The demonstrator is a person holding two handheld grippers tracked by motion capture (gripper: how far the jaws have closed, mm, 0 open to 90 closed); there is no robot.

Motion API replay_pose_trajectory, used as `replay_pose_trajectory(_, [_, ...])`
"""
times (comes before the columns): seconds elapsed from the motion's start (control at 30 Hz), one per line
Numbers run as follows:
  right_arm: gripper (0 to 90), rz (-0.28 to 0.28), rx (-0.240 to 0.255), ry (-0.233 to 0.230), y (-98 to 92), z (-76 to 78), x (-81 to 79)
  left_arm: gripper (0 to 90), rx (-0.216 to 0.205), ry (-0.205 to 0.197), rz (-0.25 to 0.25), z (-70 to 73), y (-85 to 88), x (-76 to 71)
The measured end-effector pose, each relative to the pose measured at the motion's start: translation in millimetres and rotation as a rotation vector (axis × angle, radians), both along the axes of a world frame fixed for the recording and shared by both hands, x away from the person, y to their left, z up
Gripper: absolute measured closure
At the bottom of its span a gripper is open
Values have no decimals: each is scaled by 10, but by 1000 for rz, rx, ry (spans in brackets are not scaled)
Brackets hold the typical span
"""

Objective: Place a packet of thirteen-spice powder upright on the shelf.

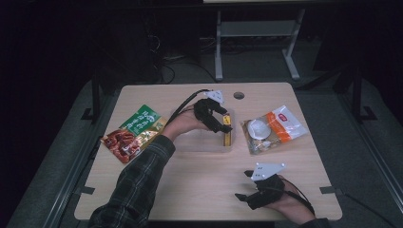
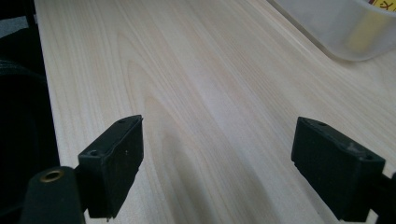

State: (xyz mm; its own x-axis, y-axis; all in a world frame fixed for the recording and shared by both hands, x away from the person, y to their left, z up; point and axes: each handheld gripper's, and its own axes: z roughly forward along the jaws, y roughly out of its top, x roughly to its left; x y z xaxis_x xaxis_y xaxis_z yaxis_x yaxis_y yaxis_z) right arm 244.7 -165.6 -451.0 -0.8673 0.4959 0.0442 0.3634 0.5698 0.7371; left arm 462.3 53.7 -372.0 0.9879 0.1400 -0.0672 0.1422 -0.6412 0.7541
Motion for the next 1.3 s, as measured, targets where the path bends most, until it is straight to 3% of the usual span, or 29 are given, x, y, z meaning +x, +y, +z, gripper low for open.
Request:
replay_pose_trajectory(0.07, [163, -1, 0, 1, -2, -1, 1, 128, -6, 17, -5, 28, 59, -25])
replay_pose_trajectory(0.27, [164, -5, -6, 3, 0, -8, 4, 125, 8, -16, 21, 107, 251, -126])
replay_pose_trajectory(0.57, [163, -10, -8, 6, 8, -14, 4, 126, 34, -16, 89, 150, 568, -346])
replay_pose_trajectory(0.67, [164, -10, -10, 7, 9, -15, 5, 127, 40, -6, 111, 133, 658, -420])
replay_pose_trajectory(0.93, [163, -14, -13, 7, 7, -19, 8, 131, 55, -27, 131, 95, 860, -653])
replay_pose_trajectory(1.3, [163, -11, -18, 10, 8, -24, 12, 138, 35, -23, 182, -75, 1167, -1036])
